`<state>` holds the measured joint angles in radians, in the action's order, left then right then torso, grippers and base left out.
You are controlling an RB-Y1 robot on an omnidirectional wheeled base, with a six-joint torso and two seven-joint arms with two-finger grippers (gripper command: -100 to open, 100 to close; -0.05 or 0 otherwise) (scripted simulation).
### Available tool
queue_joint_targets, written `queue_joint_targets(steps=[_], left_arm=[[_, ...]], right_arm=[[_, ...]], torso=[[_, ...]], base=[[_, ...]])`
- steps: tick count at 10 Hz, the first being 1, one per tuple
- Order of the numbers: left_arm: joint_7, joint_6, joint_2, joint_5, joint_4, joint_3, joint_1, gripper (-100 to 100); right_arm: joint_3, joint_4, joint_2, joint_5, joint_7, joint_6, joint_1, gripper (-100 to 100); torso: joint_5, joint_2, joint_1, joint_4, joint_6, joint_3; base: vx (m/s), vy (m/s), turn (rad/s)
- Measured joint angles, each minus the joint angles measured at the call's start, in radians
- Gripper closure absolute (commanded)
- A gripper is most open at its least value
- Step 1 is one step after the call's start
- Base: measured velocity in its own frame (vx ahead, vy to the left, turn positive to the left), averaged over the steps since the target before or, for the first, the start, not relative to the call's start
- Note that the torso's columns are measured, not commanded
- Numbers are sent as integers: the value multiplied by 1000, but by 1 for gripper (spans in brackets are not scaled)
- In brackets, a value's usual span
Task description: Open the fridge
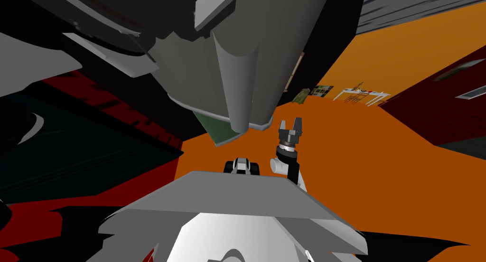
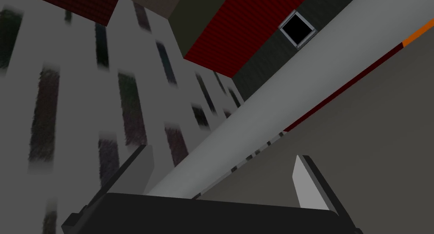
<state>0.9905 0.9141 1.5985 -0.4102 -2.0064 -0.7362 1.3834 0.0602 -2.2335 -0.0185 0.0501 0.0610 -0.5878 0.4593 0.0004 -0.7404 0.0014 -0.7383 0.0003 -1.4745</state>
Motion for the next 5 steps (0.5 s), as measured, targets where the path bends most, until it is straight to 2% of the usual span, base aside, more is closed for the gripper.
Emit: queue_joint_targets(steps=[5], left_arm=[[0,0,0,0,0,0,0,0]], right_arm=[[0,0,0,0,0,0,0,0]], torso=[[0,3,-2,0,0,-2]], base=[[0,0,0]])
